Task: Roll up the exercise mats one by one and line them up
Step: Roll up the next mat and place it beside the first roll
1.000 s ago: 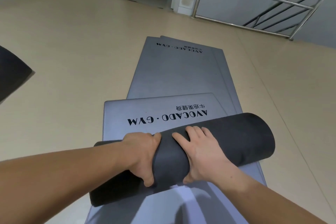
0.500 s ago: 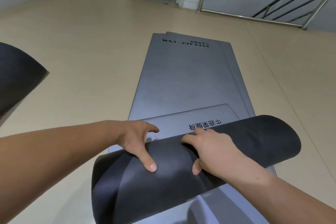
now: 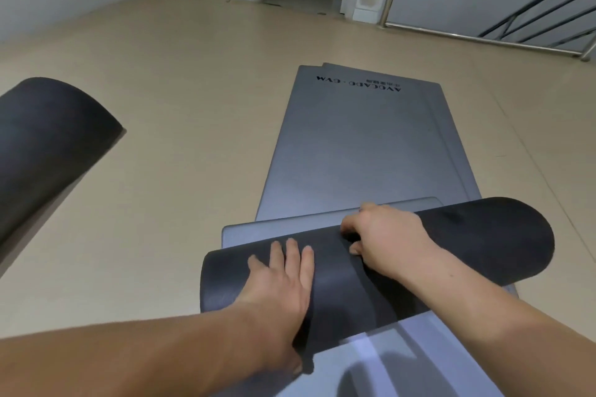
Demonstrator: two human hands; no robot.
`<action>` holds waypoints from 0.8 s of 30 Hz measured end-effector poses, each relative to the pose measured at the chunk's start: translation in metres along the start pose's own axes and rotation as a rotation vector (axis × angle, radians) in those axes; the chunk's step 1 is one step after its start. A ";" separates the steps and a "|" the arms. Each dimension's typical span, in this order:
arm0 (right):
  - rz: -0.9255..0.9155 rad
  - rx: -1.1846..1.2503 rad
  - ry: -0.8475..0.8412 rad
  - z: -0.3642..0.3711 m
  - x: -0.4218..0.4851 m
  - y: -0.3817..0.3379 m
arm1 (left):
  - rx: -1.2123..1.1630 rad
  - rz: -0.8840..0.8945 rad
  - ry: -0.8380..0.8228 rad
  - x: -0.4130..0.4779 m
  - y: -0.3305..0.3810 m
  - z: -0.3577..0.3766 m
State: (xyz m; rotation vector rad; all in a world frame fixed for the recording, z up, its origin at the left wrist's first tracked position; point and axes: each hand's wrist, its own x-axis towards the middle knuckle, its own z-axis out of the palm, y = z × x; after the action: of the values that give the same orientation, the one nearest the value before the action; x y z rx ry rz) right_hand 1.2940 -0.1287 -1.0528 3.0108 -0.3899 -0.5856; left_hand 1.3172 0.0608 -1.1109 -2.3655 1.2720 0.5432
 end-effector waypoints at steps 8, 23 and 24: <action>0.074 -0.198 -0.094 0.040 -0.011 -0.020 | -0.212 0.056 0.044 0.047 -0.073 -0.033; 0.065 -0.068 -0.085 0.014 0.063 -0.015 | -0.158 -0.055 0.084 0.054 -0.091 -0.018; 0.060 -0.021 -0.055 0.016 0.062 -0.014 | -0.169 -0.058 0.085 0.057 -0.095 -0.017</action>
State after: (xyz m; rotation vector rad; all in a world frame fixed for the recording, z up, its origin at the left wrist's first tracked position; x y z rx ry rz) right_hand 1.3473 -0.1308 -1.0915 2.9562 -0.4726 -0.6650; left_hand 1.4290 0.0610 -1.1104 -2.5813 1.2332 0.5567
